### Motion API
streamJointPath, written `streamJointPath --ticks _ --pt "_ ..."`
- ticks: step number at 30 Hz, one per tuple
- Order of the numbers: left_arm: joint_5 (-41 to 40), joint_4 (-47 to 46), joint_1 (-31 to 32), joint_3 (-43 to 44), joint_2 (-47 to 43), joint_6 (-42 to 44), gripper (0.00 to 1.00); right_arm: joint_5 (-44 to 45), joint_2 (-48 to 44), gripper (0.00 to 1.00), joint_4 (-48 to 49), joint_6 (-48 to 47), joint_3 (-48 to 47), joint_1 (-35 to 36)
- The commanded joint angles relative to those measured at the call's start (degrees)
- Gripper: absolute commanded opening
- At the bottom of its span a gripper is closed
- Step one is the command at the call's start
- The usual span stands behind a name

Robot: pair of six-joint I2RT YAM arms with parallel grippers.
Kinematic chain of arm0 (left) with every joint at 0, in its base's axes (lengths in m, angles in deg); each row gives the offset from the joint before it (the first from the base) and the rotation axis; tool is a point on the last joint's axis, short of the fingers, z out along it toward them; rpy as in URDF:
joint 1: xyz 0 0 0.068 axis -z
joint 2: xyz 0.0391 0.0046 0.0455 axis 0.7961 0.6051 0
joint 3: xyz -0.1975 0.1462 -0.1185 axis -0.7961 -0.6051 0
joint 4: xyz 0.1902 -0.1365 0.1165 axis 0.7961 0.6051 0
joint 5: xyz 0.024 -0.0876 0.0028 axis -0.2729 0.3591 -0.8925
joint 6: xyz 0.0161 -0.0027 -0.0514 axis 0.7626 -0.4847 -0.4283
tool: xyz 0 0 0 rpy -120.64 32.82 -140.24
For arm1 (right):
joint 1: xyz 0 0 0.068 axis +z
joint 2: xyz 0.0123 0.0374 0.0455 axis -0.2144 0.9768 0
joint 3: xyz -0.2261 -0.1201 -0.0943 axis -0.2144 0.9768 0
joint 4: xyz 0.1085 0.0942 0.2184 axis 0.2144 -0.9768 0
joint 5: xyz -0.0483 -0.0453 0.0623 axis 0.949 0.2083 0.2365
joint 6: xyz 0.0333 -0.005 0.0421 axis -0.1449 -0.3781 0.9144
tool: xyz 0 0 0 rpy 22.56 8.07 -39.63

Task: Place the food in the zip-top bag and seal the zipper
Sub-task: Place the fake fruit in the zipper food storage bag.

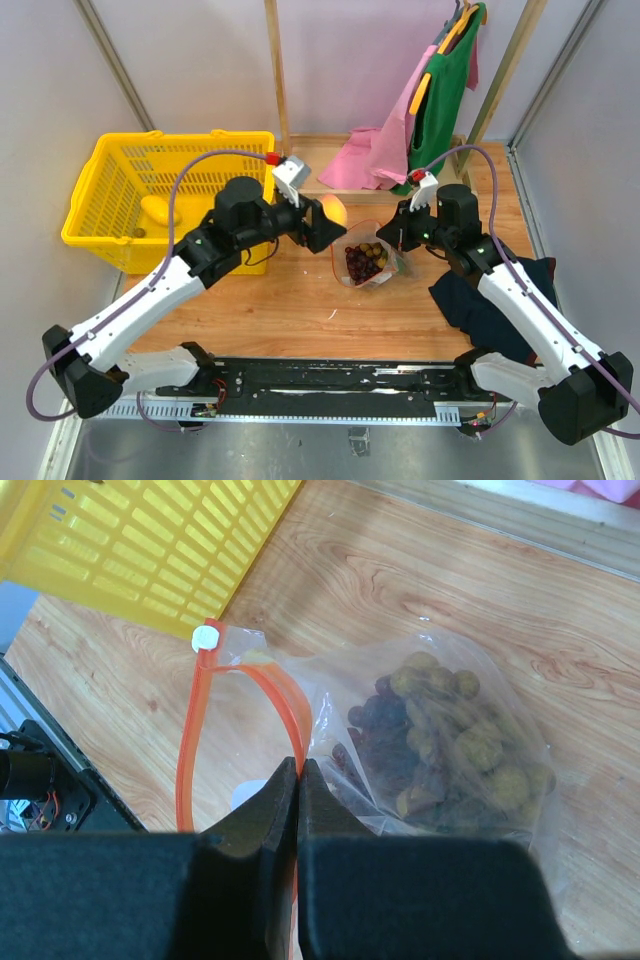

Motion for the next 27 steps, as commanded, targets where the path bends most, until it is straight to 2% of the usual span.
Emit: streamJointPath --ticks 1,7,22,24,27 --pt "-2.5 -7.7 5.7 -1.6 2.7 3.1 0.47 0.1 -1.6 0.00 1.6 0.2 0.1 0.4" --pt "-5.3 -13.0 10.6 -4.3 7.4 6.3 0.46 -0.2 -1.8 0.01 1.7 0.2 0.2 0.4" --pt "-11.3 -14.7 11.3 -5.1 19.5 2.2 0.46 -0.8 -1.5 0.01 2.0 0.2 0.3 0.4" --pt "-11.7 -14.3 11.4 -4.7 20.8 1.8 0.48 -0.9 -1.5 0.01 2.0 0.2 0.3 0.3" --pt "-12.9 -14.2 11.4 -4.1 22.5 1.0 0.56 -1.1 -1.4 0.01 2.2 0.3 0.3 0.4"
